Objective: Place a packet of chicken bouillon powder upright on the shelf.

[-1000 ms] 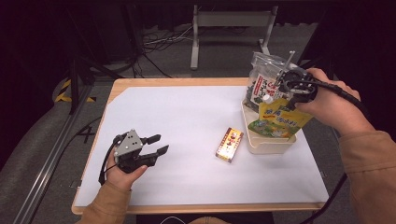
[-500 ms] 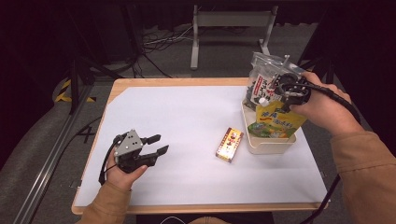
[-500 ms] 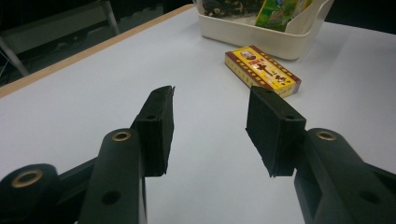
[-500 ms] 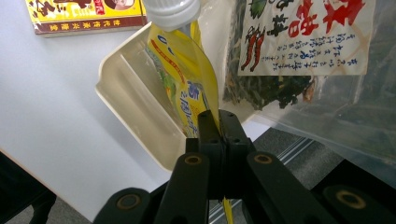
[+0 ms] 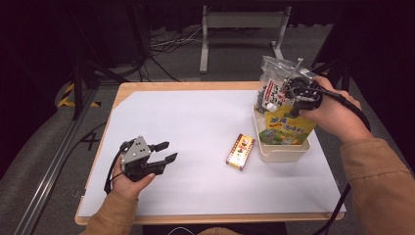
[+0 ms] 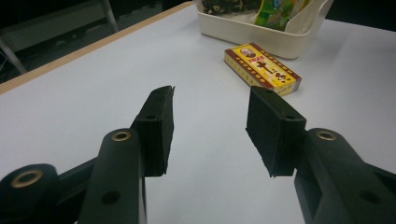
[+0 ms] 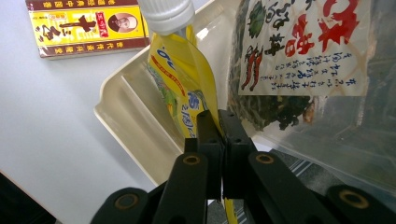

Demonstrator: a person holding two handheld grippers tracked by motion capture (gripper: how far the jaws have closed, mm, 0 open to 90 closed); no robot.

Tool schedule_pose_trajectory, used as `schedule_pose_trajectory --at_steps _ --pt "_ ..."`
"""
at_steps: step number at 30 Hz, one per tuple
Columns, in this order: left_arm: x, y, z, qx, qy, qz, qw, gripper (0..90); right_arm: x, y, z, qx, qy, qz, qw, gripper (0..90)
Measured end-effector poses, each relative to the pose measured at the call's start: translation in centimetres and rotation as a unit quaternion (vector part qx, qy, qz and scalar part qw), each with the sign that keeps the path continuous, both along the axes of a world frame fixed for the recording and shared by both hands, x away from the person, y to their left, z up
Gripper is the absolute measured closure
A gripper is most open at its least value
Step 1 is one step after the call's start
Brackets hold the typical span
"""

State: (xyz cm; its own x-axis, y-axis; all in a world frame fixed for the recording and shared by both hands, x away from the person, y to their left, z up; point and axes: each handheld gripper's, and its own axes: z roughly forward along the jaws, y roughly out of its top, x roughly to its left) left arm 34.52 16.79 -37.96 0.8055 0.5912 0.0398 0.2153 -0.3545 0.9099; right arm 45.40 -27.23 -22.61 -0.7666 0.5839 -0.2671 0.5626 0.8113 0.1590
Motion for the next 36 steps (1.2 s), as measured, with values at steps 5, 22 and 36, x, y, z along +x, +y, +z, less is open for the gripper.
schedule_pose_trajectory --at_steps 5,22,36 --pt "0.0 -0.2 -0.1 0.004 0.0 -0.002 1.0 51.4 0.0 -0.1 0.1 -0.002 -0.001 -0.001 1.0 87.7" --pt "0.2 -0.8 -0.3 0.008 0.006 -0.005 0.9999 49.0 -0.7 -0.8 0.6 0.022 -0.02 -0.001 0.9996 64.7" --pt "0.3 -1.3 -0.4 0.012 0.009 -0.009 0.9999 47.8 -2.8 -0.9 2.3 0.075 -0.044 0.027 0.9958 58.4"
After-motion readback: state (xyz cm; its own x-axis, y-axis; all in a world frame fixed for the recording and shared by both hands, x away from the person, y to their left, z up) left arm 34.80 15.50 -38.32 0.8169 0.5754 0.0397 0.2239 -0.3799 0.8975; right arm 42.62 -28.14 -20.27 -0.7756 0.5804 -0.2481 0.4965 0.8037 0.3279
